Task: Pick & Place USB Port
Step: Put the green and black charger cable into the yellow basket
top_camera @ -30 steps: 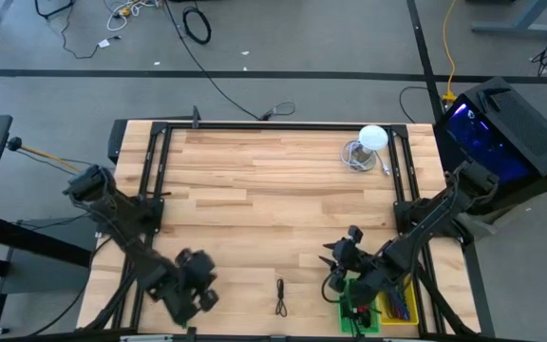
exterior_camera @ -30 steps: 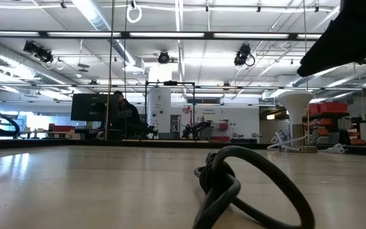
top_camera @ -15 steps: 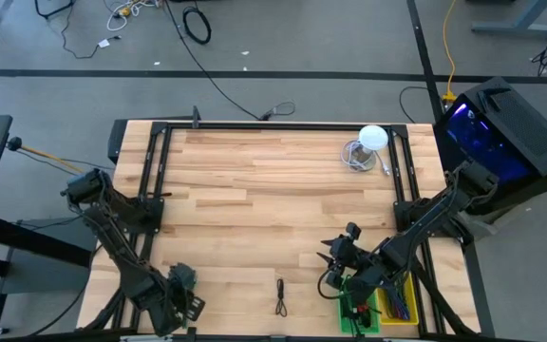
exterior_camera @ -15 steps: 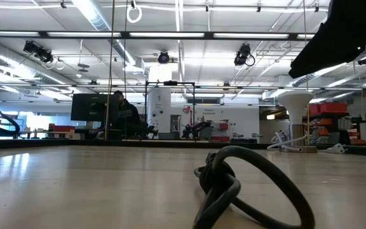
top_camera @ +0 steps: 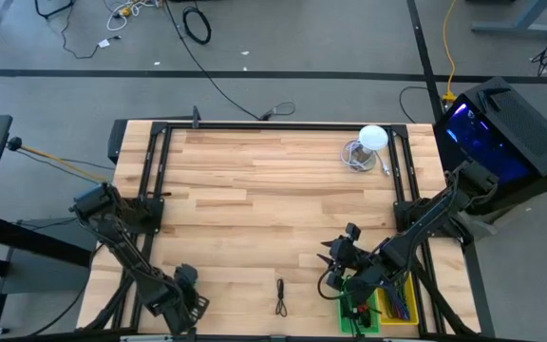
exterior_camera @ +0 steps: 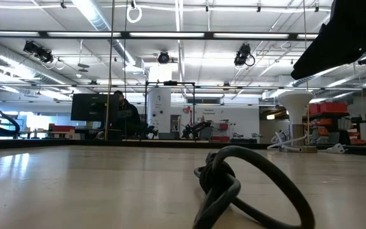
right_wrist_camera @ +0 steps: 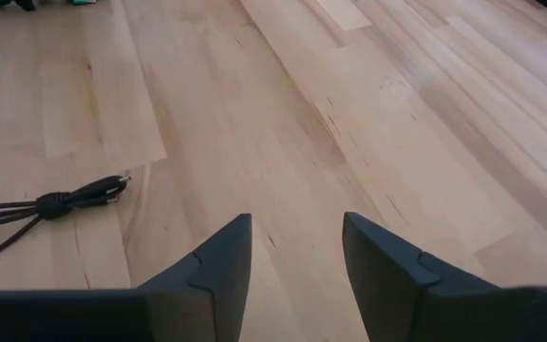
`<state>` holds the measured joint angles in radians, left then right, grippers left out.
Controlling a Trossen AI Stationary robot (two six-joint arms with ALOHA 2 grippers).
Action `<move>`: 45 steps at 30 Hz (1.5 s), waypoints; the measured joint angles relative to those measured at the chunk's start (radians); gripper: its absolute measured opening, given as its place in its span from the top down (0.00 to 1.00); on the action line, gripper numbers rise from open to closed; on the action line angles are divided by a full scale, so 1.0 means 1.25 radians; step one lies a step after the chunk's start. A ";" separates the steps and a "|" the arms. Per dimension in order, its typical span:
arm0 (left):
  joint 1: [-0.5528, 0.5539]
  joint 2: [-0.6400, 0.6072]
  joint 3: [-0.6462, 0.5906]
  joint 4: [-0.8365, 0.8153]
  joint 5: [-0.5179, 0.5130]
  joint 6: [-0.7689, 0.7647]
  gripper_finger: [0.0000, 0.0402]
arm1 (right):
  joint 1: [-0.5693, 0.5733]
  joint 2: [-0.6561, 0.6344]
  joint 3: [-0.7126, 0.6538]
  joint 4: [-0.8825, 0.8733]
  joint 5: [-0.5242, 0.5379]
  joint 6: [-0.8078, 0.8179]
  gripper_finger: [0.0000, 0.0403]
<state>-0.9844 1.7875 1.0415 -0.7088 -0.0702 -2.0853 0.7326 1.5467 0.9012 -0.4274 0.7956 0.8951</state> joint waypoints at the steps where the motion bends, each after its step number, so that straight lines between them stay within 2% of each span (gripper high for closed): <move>1: -0.001 0.005 0.000 0.002 -0.007 0.006 0.67 | 0.000 0.000 0.000 0.000 0.000 0.000 0.59; 6: 0.007 0.004 0.002 0.007 -0.065 0.088 0.93 | 0.000 0.000 0.000 0.001 0.007 0.000 0.59; 9: 0.021 -0.008 0.001 -0.006 -0.240 0.141 0.93 | -0.001 0.000 0.000 0.003 0.022 -0.001 0.59; 12: 0.048 -0.041 0.001 -0.010 -0.440 0.244 0.93 | -0.003 0.000 0.000 0.014 0.060 -0.002 0.59; 16: 0.118 -0.096 0.001 0.029 -0.606 0.472 0.93 | -0.025 0.000 0.000 0.089 0.078 -0.047 0.59; 19: 0.196 -0.136 0.001 0.122 -0.681 0.706 0.93 | -0.052 0.000 0.000 0.196 0.018 -0.154 0.59; 21: 0.250 -0.160 0.000 0.205 -0.676 0.899 0.93 | -0.068 0.001 0.000 0.288 -0.007 -0.248 0.59; 25: 0.365 -0.207 0.001 0.415 -0.564 1.263 0.93 | -0.094 0.000 0.000 0.473 -0.020 -0.430 0.59; 29: 0.455 -0.237 0.001 0.558 -0.454 1.482 0.93 | -0.115 -0.024 0.000 0.538 0.003 -0.553 0.59; 33: 0.510 -0.239 0.001 0.648 -0.357 1.588 0.93 | -0.127 -0.058 0.000 0.539 0.115 -0.601 0.59; 36: 0.542 -0.238 0.001 0.701 -0.276 1.621 0.93 | -0.137 -0.081 0.000 0.552 0.150 -0.633 0.59; 45: 0.585 -0.236 0.001 0.763 -0.227 1.671 0.93 | -0.184 -0.098 0.000 0.664 0.032 -0.709 0.59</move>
<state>-0.2530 1.4925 1.0431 0.2454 -0.3545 0.0034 0.5032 1.4246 0.9009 0.4030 0.8353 0.0087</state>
